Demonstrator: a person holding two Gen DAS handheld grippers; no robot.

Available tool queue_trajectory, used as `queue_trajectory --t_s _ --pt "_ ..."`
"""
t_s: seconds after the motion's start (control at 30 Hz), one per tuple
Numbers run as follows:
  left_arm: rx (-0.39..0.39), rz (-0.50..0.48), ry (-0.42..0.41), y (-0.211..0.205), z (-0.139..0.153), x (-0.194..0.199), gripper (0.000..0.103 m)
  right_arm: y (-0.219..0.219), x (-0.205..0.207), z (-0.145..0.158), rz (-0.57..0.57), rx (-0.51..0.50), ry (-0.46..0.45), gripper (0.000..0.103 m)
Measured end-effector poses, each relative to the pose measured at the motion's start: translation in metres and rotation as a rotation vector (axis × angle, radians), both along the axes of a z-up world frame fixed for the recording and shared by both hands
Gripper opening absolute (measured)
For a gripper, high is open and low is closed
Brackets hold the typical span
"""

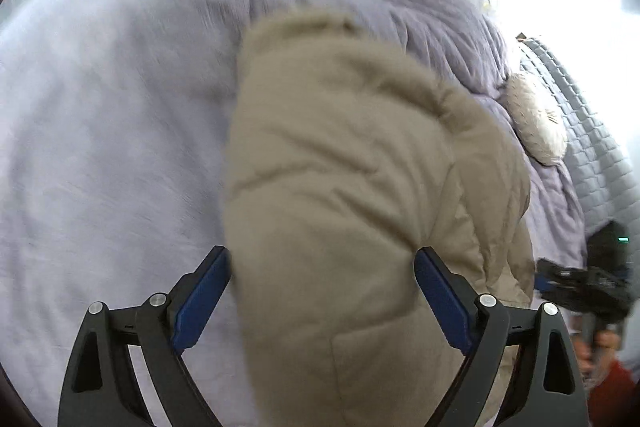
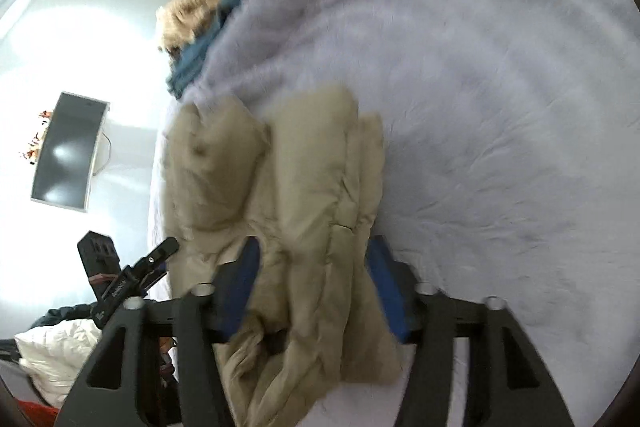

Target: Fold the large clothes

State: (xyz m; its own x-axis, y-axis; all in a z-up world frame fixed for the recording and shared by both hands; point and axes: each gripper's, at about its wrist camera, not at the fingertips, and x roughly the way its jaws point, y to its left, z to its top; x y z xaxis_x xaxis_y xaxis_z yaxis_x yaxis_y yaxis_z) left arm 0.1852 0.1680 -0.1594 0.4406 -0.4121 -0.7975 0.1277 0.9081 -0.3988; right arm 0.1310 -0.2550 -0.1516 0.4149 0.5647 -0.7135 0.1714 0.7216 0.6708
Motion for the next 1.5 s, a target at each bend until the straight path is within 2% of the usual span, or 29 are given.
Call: queue_trajectory --t_s 0.1,0.23,0.37,0.43,0.47,0.5,0.57,0.67,0.8,0.9,1.0,1.13,1.3,1.5 --pt "0.005 0.015 -0.038 0.002 0.016 -0.004 0.093 0.010 -0.002 0.020 0.030 0.018 -0.063 0.050" --pt "0.037 0.047 -0.041 -0.018 0.022 0.013 0.093 0.032 0.022 0.013 0.085 0.089 -0.046 0.051" --pt "0.041 0.093 -0.058 -0.043 0.024 0.030 0.093 0.059 0.051 -0.023 0.084 0.085 0.038 0.051" --pt "0.058 0.112 -0.041 -0.039 0.012 0.031 0.093 0.064 0.062 -0.036 0.067 0.106 0.076 0.050" --pt "0.062 0.120 -0.030 -0.037 0.007 0.031 0.093 0.062 0.060 -0.039 0.057 0.150 0.079 0.042" --pt "0.067 0.129 -0.025 -0.037 0.004 0.032 0.093 0.062 0.059 -0.040 0.053 0.179 0.069 0.003" --pt "0.073 0.141 -0.016 -0.035 -0.001 0.032 0.093 0.066 0.055 -0.035 0.028 0.158 0.045 0.003" --pt "0.082 0.136 -0.004 -0.042 -0.005 0.033 0.093 0.061 0.052 -0.043 -0.001 0.076 0.078 0.003" --pt "0.160 0.093 -0.017 -0.067 -0.009 0.032 0.094 0.058 0.042 -0.061 -0.017 -0.010 0.116 0.002" --pt "0.180 0.086 -0.022 -0.073 -0.009 0.031 0.094 0.059 0.041 -0.076 -0.036 -0.005 0.124 0.002" --pt "0.188 0.084 -0.018 -0.072 -0.009 0.029 0.094 0.057 0.038 -0.078 -0.050 0.006 0.126 0.002" --pt "0.189 0.083 -0.010 -0.068 -0.009 0.025 0.094 0.062 0.028 -0.059 -0.056 -0.044 0.138 0.002" --pt "0.172 0.096 -0.004 -0.063 -0.010 0.021 0.094 0.077 -0.008 -0.012 0.010 -0.194 0.064 0.002" --pt "0.176 0.099 0.005 -0.060 -0.004 0.013 0.094 0.091 -0.048 0.015 0.036 -0.277 0.009 0.003"
